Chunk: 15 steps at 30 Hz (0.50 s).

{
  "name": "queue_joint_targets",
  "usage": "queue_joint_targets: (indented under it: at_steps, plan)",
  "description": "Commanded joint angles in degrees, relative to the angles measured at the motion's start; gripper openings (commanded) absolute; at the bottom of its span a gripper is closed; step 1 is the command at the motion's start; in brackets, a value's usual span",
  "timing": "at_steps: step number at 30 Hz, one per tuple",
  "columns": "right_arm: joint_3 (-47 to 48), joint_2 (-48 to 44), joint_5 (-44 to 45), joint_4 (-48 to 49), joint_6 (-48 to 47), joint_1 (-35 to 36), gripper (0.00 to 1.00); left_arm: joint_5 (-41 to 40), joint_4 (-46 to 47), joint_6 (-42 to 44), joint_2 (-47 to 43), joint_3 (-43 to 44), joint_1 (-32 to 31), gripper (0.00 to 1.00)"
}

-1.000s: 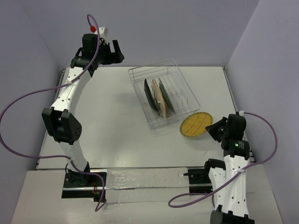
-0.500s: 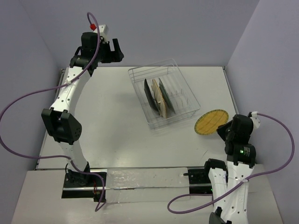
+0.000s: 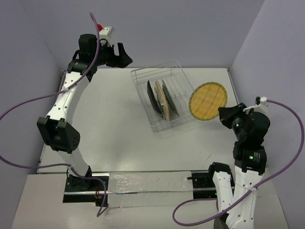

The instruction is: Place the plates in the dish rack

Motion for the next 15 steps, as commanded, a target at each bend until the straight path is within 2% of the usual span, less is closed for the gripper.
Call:
queue_joint_targets:
  at_steps: [1,7,11,15]
  plan:
    - [-0.39,2.30,-15.43,18.33,1.07,0.31,0.00,16.02,5.36,2.91,-5.66,-3.71,-1.65,0.99]
    - [-4.20,6.21,-26.56,32.59,7.84,0.52,0.00,19.65,6.86,3.80,-7.36,-6.49,-8.78,0.99]
    - [-5.97,8.41,-30.50,40.84,11.96,1.54,0.00,28.84,10.95,-1.85,-5.21,-7.91,-11.27,0.99]
    - [-7.36,9.90,-32.68,45.63,14.61,2.07,0.00,33.53,15.48,-5.07,-3.46,-8.94,-13.20,0.99]
